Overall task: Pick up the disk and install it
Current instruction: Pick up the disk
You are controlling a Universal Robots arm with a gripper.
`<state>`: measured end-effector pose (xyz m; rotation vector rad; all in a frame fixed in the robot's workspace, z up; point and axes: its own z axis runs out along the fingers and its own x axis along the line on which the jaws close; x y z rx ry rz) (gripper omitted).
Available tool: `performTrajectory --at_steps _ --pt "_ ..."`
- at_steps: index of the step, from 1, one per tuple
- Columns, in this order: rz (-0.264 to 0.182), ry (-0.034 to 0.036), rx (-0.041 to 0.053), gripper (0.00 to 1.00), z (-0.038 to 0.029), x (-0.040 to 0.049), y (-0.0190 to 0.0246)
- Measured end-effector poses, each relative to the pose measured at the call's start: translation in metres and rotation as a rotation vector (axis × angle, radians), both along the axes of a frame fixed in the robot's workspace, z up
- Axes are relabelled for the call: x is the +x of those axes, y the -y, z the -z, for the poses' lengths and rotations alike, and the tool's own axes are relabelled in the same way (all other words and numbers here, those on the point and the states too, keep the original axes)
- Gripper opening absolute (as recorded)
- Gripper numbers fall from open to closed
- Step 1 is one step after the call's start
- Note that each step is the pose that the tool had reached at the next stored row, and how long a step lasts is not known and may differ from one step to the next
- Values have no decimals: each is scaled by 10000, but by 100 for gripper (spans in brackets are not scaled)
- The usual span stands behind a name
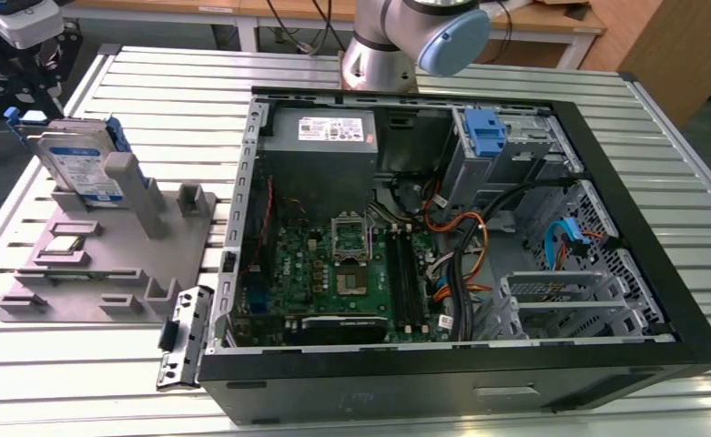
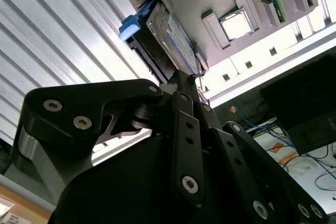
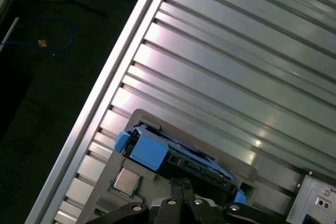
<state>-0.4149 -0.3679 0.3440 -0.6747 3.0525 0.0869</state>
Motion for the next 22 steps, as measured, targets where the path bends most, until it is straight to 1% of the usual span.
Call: performTrajectory --at_steps 3,5,10,15,16,22 --pt "-99 1 0 10 0 0 0" --pt "-302 1 1 10 1 0 0" --pt "-1021 0 0 10 1 0 0" --pt "-1854 0 0 10 2 0 0" --pt "-1923 0 0 10 2 0 0" --pt "-1963 0 1 10 2 0 0"
